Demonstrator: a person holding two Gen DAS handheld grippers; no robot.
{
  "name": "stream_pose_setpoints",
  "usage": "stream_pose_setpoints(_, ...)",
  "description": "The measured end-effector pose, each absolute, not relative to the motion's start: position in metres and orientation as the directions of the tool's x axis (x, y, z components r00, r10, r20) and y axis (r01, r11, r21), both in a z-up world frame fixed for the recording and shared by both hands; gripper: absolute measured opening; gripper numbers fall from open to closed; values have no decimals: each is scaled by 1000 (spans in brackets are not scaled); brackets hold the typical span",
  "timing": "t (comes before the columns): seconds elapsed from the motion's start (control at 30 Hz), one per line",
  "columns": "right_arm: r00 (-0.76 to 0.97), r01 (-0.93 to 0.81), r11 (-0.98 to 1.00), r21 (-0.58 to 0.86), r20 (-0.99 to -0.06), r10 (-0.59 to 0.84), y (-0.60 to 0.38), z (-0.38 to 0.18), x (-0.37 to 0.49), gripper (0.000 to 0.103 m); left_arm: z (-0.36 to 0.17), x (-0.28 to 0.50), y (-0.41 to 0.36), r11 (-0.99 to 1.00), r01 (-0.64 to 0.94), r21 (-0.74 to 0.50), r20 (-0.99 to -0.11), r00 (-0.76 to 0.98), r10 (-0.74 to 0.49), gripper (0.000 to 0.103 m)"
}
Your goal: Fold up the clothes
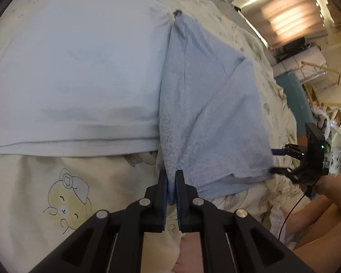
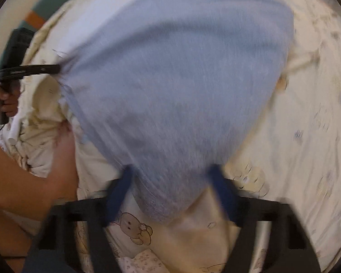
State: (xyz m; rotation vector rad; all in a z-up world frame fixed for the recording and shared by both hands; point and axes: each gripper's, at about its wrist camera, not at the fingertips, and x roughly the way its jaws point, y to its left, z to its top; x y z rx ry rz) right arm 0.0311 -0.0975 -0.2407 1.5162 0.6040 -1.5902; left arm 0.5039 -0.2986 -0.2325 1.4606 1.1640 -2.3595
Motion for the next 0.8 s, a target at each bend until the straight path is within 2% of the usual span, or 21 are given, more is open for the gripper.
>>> stream_pose_setpoints(0.17,-12,899,-427,99,-968,-250,-109,-215,51,55,-226,504,-299,-679,476,-559,-796,-538,278,6)
stream_pose_setpoints(0.3,-47,985,-173,1,-961,-272,-132,-202,92,55,-226,502,-298,-671,480,-565,-789,-551,271,6)
stream_pose_setpoints(0.47,-109,981,128,-144,-962,-250,-151,-227,145,53,-224,502,-300,-651,473,-594,-765,-582,276,6)
stream_pose_setpoints(0.53,-158,967,157,-201,-955,-250,-158,-237,149,47,-225,500,-301,-648,472,-598,-763,-583,280,6)
stream_pose_setpoints(0.6,-219,948,177,-265,-945,-243,-167,-248,151,35,-228,497,-300,-658,472,-586,-775,-565,285,6)
stream_pose_setpoints(0.63,-233,944,179,-277,-945,-230,-170,-253,149,28,-229,496,-300,-663,468,-584,-777,-559,290,6)
stream_pose_setpoints(0.67,-241,942,182,-282,-945,-220,-172,-257,148,12,-229,495,-300,-669,464,-580,-780,-553,293,5)
stream_pose_setpoints(0.8,-184,953,195,-232,-955,-234,-166,-244,142,9,-227,496,-304,-673,456,-582,-777,-554,297,4)
